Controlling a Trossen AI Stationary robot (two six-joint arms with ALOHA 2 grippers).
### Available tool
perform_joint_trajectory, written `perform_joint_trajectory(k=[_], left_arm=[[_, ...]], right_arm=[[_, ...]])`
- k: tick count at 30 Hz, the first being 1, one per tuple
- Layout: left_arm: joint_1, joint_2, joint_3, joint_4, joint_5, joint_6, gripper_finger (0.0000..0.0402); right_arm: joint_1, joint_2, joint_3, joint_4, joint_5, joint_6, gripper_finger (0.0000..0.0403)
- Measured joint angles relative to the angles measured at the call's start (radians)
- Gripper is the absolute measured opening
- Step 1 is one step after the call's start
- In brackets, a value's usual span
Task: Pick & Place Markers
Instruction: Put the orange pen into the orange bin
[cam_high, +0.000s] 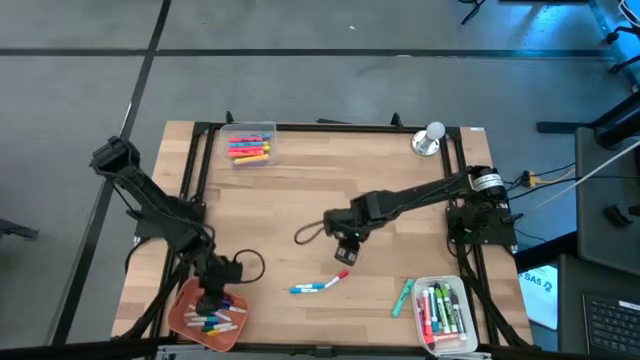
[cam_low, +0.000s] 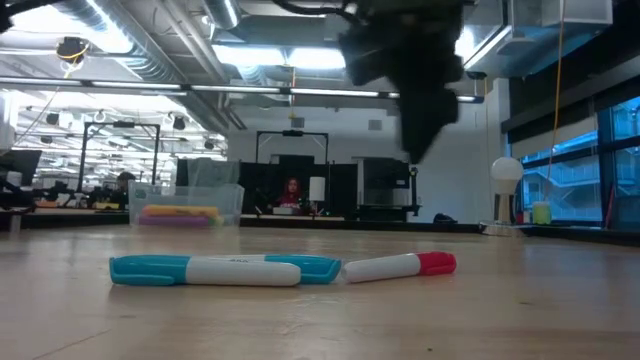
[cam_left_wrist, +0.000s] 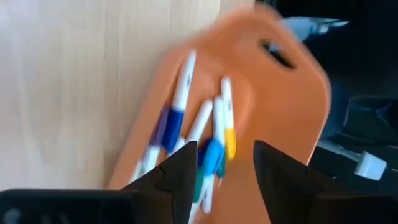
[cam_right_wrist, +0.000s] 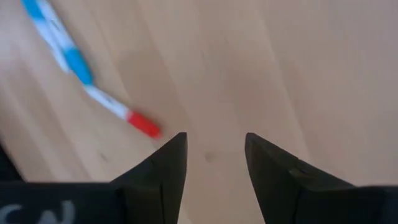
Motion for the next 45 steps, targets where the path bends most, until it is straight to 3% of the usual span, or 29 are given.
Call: perform_joint_trajectory(k=[5,11,14,19,22,25,29,34,41,45], left_arm=[[0.121,-0.069,0.000,0.001,-0.052,0.140,0.0154],[0.299,-0.139,0.000,0.010,-0.434,0.404,0.0154],[0.390,-0.122,0.000,0.093,-0.525,0.528,0.0154],[0.482,0.000,0.001,0.262,-0.543,0.669,0.0155],[0.510,0.079,0.001,0.300,-0.554,0.691,0.0155],[0.527,0.112,0.001,0.287,-0.540,0.676,0.0155],[0.533,0.090,0.043,0.106,-0.526,0.600,0.0155],[0.533,0.048,0.123,-0.159,-0.594,0.586,0.0155],[0.533,0.013,0.141,-0.198,-0.674,0.567,0.0155],[0.533,0.012,0.141,-0.207,-0.684,0.567,0.0155]], right_arm=[[0.065,0.000,0.004,-0.172,0.104,0.021,0.0162],[0.160,0.000,-0.083,-0.252,0.114,0.047,0.0162],[0.184,0.000,-0.127,-0.202,0.058,0.064,0.0162],[0.193,0.000,-0.133,-0.075,0.122,0.077,0.0162],[0.205,0.000,-0.133,0.107,0.149,-0.114,0.0162],[0.212,0.003,-0.161,0.323,0.088,-0.326,0.0162],[0.188,0.006,-0.227,0.441,-0.056,-0.415,0.0162],[0.177,0.007,-0.300,0.507,-0.045,-0.469,0.0162],[0.171,0.037,-0.344,0.678,-0.003,-0.540,0.0162],[0.153,0.090,-0.345,0.713,-0.050,-0.534,0.0162]])
